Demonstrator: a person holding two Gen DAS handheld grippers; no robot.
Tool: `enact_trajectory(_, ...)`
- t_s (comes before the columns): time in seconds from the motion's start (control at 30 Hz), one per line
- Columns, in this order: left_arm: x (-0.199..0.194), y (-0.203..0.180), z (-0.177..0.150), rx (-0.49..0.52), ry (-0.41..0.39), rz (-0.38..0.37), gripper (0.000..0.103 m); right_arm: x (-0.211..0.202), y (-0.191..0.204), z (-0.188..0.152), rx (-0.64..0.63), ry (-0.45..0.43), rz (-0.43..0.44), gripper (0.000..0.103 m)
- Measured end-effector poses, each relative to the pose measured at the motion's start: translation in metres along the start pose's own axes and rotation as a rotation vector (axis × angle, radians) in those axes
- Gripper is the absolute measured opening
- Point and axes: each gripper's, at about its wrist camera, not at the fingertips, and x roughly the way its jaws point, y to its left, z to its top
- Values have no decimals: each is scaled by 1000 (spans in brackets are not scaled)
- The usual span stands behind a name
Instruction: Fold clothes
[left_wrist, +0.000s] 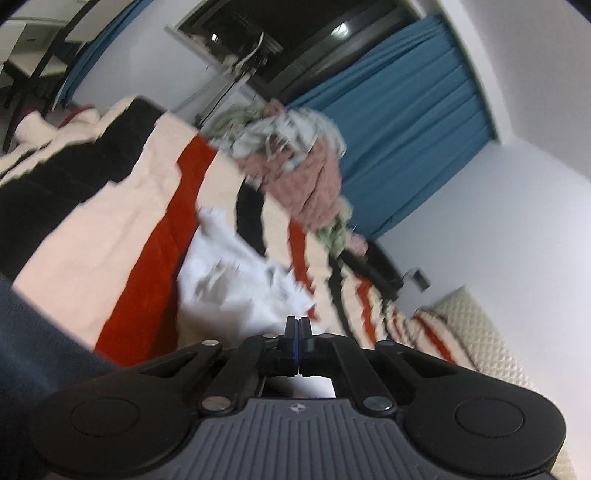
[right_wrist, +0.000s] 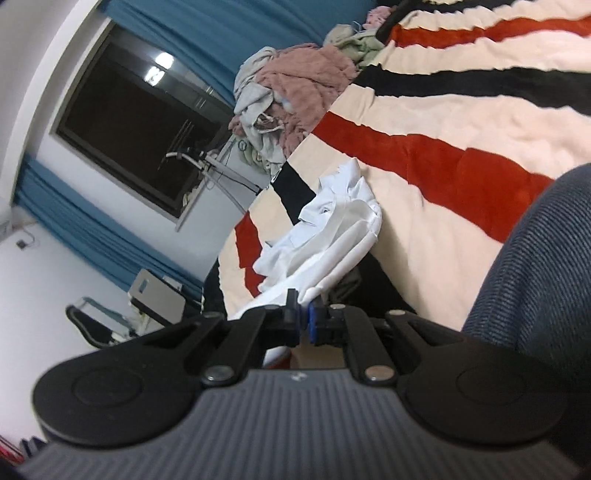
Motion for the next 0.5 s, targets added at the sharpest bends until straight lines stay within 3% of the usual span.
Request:
enact_trajectory(0.13, 22, -4, 14, -2, 41, 43, 0, 20, 11, 10, -5, 9, 9, 8)
enact_trajectory(0.3, 47, 9, 12, -55, 173, -2, 5, 39, 16, 20, 5, 38, 20, 8)
enact_trajectory(0.4, 60, 15, 1, -125, 305, -96, 20, 43, 17, 23, 0, 38, 26, 8)
enact_trajectory(0.47, 65, 20, -9, -220, 383, -166, 38, 45, 17, 24, 0, 35, 28, 8)
enact_trajectory(0.5, 68, 23, -13, -271, 415, -188, 52, 45, 16, 25, 6, 35, 27, 8)
